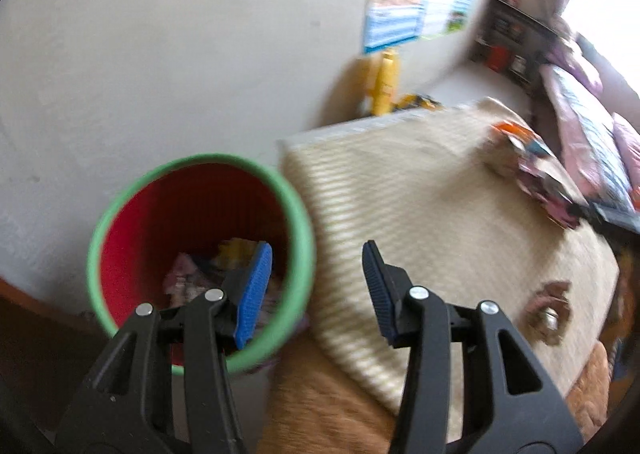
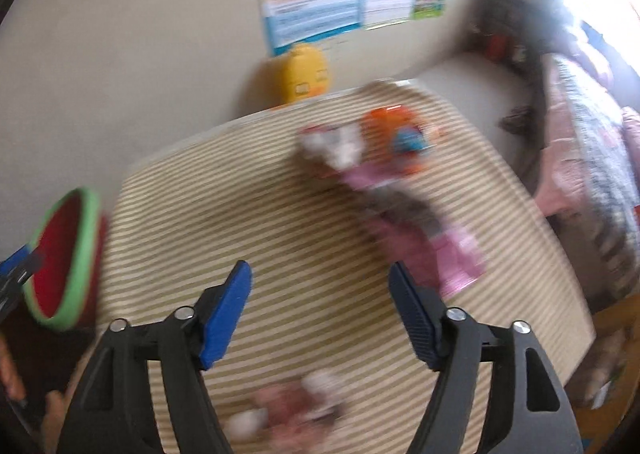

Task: Collect trash
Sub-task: 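Grasp the pink snack bag with the right tool while the left tool grasps the brown crumpled paper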

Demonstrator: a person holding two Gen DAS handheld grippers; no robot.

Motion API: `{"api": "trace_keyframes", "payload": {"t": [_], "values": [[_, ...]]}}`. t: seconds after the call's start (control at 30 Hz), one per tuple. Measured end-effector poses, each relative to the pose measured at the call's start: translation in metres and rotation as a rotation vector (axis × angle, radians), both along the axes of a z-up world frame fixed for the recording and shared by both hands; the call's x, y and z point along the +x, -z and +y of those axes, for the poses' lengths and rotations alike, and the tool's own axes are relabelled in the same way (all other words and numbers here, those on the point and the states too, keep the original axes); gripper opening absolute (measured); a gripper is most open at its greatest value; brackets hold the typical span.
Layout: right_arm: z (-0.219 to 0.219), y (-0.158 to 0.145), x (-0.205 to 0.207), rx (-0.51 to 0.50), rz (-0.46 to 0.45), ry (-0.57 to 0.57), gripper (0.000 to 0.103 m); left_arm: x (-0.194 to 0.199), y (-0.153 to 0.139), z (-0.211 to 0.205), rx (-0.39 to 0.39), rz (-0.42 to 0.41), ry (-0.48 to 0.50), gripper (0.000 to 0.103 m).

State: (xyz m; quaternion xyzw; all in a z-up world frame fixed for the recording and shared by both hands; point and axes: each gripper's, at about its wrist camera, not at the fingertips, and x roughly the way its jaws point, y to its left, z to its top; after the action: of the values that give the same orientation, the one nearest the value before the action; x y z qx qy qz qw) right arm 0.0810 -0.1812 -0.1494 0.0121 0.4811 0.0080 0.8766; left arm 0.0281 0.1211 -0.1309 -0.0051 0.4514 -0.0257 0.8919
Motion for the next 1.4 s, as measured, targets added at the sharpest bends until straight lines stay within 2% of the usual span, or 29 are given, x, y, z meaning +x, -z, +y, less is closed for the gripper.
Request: {"api": "trace_keyframes", "payload": {"t": [0.07,0.2,0.33,0.4,0.47,0.5,0.57,0.6,0.63,0.73,0.83,1.0,1.13,1.2,1.4], "values": [[-0.019,0.008,0.017,-0.033,0.026,0.006,0.077,-0.001,0.001,-0.011,-0.009,0.013,0.029,0.045],[-0.044,0.038,0.052,-0.095,0.135,-0.009,0.078,-0.005,-0.002,-0.031,0.013,0.016,0.079,0.045],[-0.056,0.062,0.055,-0.088,0.195,-0.012,0.078,-0.007,-0.004,-0.037,0.022,0.021,0.089,0.045],[-0.060,0.071,0.050,-0.060,0.216,-0.011,0.075,-0.008,-0.002,-0.039,0.026,0.029,0.093,0.045],[-0.062,0.077,0.044,-0.050,0.225,-0.002,0.060,-0.009,-0.001,-0.043,0.026,0.039,0.101,0.045],[-0.063,0.077,0.039,-0.055,0.215,0.002,0.058,-0.009,0.001,-0.046,0.029,0.044,0.109,0.045],[-0.062,0.072,0.029,-0.060,0.203,0.005,0.050,-0.010,0.003,-0.053,0.035,0.050,0.131,0.045],[-0.062,0.070,0.023,-0.052,0.200,0.011,0.037,-0.011,0.004,-0.057,0.036,0.051,0.140,0.045],[-0.063,0.067,0.017,-0.034,0.200,0.021,0.035,-0.012,0.005,-0.061,0.035,0.051,0.153,0.045],[-0.070,0.053,-0.005,0.058,0.184,0.055,0.035,-0.016,0.005,-0.074,0.023,0.051,0.205,0.045],[-0.071,0.039,-0.032,0.103,0.156,0.074,0.035,-0.020,0.007,-0.091,0.011,0.057,0.277,0.045],[-0.078,0.026,-0.069,0.107,0.096,0.149,0.036,-0.027,0.020,-0.127,-0.054,0.120,0.413,0.053],[-0.097,0.026,-0.097,0.187,0.052,0.284,0.036,-0.032,0.032,-0.159,-0.068,0.166,0.499,0.053],[-0.101,0.030,-0.108,0.221,0.047,0.325,0.036,-0.034,0.038,-0.177,-0.068,0.183,0.539,0.057],[-0.102,0.041,-0.114,0.256,0.068,0.326,0.037,-0.032,0.054,-0.219,-0.051,0.226,0.610,0.060]]}}
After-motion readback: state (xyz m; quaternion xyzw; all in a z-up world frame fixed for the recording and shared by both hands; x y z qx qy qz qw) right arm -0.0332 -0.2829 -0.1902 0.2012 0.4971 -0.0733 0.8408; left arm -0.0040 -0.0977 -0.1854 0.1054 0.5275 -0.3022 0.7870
